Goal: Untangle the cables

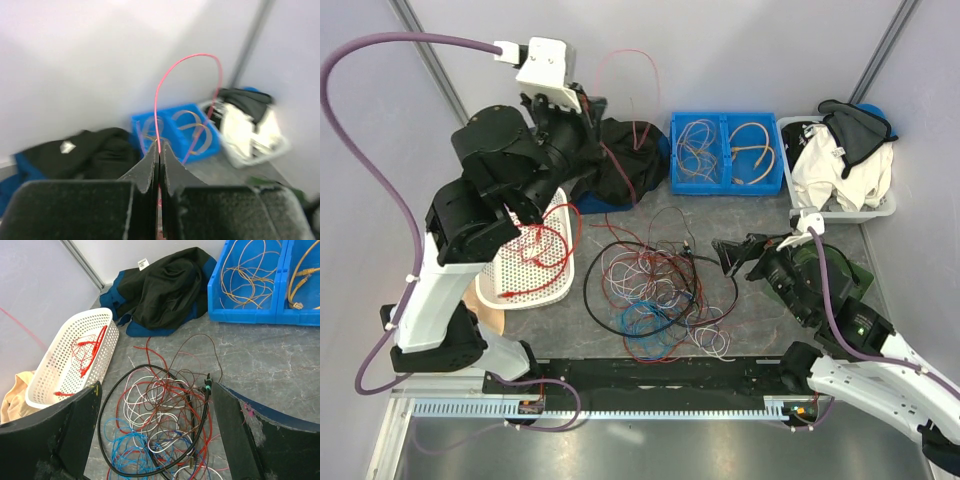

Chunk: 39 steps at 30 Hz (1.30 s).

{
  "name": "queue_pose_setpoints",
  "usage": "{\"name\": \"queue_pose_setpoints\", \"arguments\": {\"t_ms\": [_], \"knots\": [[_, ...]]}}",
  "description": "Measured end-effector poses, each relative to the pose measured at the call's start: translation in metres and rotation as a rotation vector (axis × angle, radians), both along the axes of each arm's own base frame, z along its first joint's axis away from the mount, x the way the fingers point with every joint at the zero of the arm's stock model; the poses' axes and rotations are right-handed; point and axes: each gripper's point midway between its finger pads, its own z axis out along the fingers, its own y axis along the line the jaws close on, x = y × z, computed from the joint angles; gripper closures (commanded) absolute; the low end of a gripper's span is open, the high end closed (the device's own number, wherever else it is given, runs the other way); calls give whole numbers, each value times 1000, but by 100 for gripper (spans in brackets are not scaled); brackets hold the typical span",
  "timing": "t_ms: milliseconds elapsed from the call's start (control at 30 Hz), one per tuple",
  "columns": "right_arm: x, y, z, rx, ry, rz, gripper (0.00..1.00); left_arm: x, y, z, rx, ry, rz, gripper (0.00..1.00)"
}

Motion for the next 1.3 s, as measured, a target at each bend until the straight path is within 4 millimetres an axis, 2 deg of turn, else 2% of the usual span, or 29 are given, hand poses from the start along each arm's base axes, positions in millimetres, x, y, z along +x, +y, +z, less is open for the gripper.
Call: {"name": "queue_pose_setpoints", "arguments": {"t_ms": [200, 467, 600, 700, 733, 800, 1000, 1100, 1300], "knots": [[-1, 3, -5, 20, -9, 18, 2, 13, 53, 14, 62, -65, 238, 98], [-2, 25, -42, -15, 60, 90, 2, 15, 126, 41, 121, -184, 564, 98], [-4, 29, -48, -21, 73, 117, 2, 26, 158, 42, 151, -173, 695, 98], [-6, 30, -48, -20, 73, 127, 2, 36, 177, 31, 185, -135, 764, 98], [-5, 30, -48, -18, 72, 127, 2, 43, 187, 21, 198, -107, 794, 98], [-5, 30, -47, -17, 70, 128, 2, 49, 191, 13, 205, -87, 801, 98], [-4, 31, -50, -32, 66, 128, 2, 94, 239, -67, 263, 104, 881, 98], [-3, 30, -51, -45, 61, 127, 2, 107, 260, -106, 262, 202, 906, 98], [-1, 32, -57, -79, 68, 128, 2, 114, 268, -178, 252, 349, 883, 98]]}}
